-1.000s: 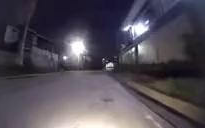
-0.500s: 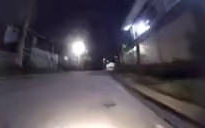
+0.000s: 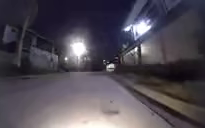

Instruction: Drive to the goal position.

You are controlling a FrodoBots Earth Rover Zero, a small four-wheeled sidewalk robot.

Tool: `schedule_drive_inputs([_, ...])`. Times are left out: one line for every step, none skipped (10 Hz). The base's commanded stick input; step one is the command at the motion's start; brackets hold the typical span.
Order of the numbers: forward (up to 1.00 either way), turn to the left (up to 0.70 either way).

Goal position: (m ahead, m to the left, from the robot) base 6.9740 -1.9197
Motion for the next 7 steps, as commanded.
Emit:
schedule_drive_inputs([0.50,0.00])
schedule_drive_inputs([0.50,0.00])
schedule_drive_inputs([0.50,0.00])
schedule_drive_inputs([0.50,0.00])
schedule_drive_inputs([0.50,0.00])
schedule_drive_inputs([0.50,0.00])
schedule_drive_inputs([0.50,0.00])
